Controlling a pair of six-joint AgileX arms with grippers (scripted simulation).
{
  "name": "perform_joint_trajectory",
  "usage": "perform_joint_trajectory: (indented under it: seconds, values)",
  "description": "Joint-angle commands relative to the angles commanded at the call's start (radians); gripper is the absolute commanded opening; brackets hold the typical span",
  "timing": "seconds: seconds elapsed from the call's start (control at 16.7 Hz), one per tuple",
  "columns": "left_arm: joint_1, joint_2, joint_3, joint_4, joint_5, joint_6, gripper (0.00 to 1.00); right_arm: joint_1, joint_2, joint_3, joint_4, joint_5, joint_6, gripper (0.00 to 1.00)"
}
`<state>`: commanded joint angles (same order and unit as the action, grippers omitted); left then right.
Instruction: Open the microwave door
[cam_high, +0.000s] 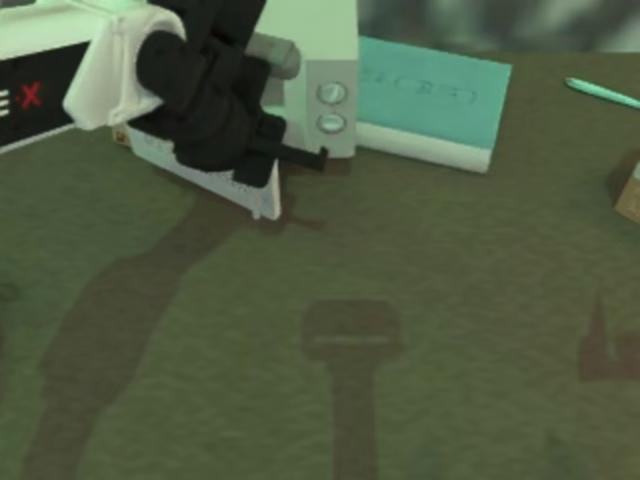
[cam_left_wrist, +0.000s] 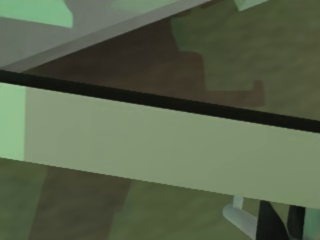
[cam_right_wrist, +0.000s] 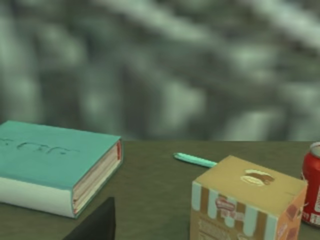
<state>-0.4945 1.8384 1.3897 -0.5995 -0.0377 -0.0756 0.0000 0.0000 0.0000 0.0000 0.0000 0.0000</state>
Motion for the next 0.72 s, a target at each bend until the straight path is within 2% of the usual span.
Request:
perform_joint_trajectory:
  seconds: [0.48, 0.72]
  values:
    - [0.049, -0.073, -0.087, 0.015, 0.074, 0.142, 0.00, 0.000, 0.000, 0.000, 0.000, 0.000, 0.000, 1.00]
    - [0.051, -0.077, -0.088, 0.018, 0.077, 0.147, 0.00, 0.000, 0.000, 0.000, 0.000, 0.000, 0.000, 1.00]
